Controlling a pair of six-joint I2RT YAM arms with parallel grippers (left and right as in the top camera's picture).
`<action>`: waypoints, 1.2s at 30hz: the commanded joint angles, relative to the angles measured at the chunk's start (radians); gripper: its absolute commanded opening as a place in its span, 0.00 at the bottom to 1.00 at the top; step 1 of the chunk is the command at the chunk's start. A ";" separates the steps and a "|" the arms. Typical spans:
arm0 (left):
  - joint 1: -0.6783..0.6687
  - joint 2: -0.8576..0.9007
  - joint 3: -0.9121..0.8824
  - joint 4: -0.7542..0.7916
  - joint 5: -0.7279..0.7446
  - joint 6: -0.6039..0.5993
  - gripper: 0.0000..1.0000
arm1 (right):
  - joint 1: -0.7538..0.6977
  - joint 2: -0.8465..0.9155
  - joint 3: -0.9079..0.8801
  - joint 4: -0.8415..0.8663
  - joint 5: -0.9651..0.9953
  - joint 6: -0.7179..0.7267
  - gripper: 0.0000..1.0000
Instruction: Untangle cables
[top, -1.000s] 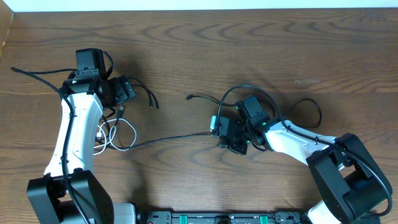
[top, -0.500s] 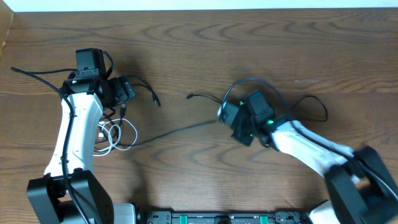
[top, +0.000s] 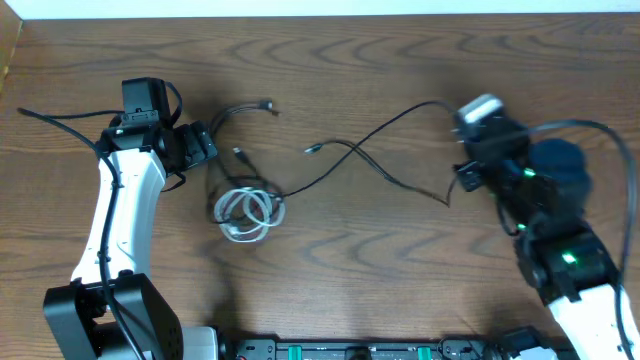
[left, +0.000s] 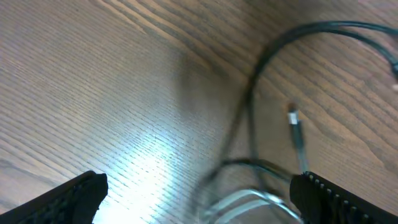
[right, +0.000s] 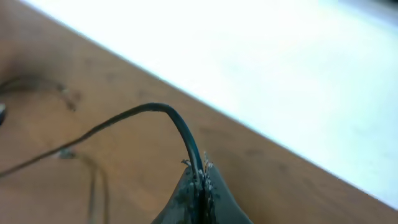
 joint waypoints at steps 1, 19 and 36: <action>-0.001 -0.020 -0.006 -0.002 0.002 0.002 0.98 | -0.073 -0.059 0.011 0.029 0.001 0.046 0.01; -0.001 -0.020 -0.006 -0.003 0.002 0.002 0.98 | -0.097 -0.021 0.011 0.600 -0.056 0.080 0.01; -0.033 -0.016 -0.006 0.067 0.486 0.201 0.98 | -0.132 -0.004 0.010 0.655 -0.064 0.101 0.01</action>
